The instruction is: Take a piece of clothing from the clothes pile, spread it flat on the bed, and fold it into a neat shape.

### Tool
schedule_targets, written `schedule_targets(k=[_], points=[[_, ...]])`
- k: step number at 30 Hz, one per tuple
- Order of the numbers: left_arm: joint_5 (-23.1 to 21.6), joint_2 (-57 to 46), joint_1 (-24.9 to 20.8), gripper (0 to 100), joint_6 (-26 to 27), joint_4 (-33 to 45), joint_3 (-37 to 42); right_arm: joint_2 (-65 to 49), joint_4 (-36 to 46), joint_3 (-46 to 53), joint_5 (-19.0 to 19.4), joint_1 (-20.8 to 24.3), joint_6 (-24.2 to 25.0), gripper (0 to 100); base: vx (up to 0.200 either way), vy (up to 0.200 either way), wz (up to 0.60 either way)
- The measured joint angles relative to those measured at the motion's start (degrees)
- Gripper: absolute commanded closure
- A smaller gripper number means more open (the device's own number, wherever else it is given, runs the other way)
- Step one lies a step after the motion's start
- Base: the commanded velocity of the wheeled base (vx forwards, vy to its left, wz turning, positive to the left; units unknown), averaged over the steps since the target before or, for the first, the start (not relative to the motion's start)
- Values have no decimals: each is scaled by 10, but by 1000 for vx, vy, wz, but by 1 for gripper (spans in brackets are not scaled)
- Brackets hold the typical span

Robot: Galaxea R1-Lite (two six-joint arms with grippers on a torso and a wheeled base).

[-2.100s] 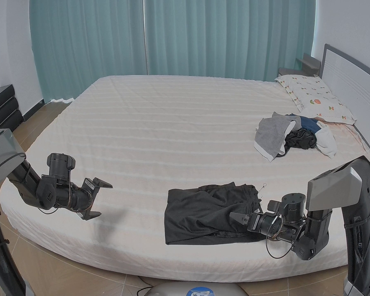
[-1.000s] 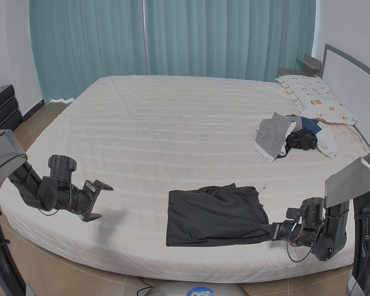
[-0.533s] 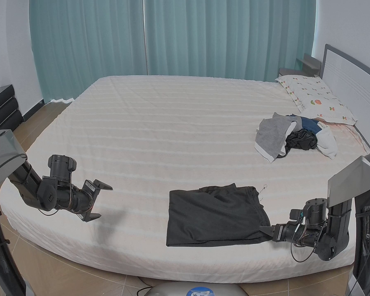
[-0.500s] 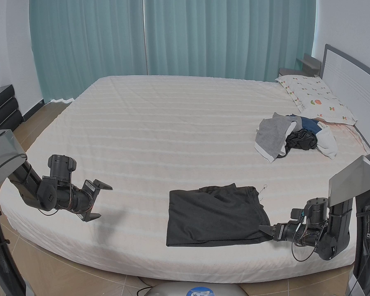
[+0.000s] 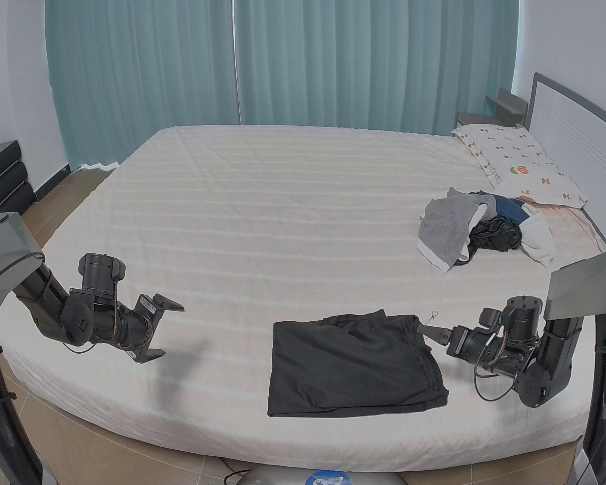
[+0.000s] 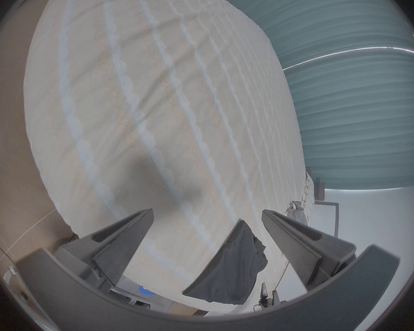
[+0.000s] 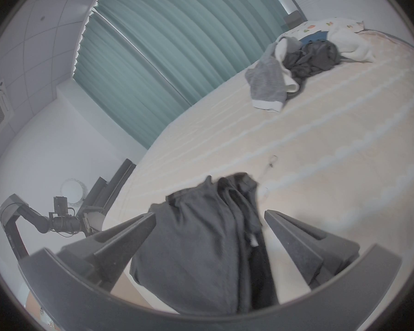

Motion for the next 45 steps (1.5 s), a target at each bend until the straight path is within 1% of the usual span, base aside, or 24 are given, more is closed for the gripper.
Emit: schedule_targets(k=[9, 15, 22, 23, 29, 31, 39, 45], points=[[0, 1, -1, 0, 2, 0, 1, 10, 114, -124, -8, 49, 12, 0, 0, 0, 0], [0, 1, -2, 0, 2, 0, 1, 46, 138, -195, -24, 59, 12, 0, 0, 0, 0], [0, 1, -2, 0, 2, 0, 1, 74, 158, -228, -26, 58, 12, 0, 0, 0, 0], [0, 1, -2, 0, 2, 0, 1, 77, 159, -233, -26, 57, 12, 100, 0, 0, 0], [0, 2, -2, 0, 3, 0, 1, 85, 214, -258, -26, 56, 11, 100, 0, 0, 0], [0, 2, -2, 0, 4, 0, 1, 86, 220, -264, -26, 56, 10, 100, 0, 0, 0], [0, 3, -2, 0, 4, 0, 0, 87, 213, -267, -27, 51, -1, 100, 0, 0, 0], [1, 3, -2, 0, 4, 0, 1, 87, 192, -264, -28, 31, 5, 100, 0, 0, 0]])
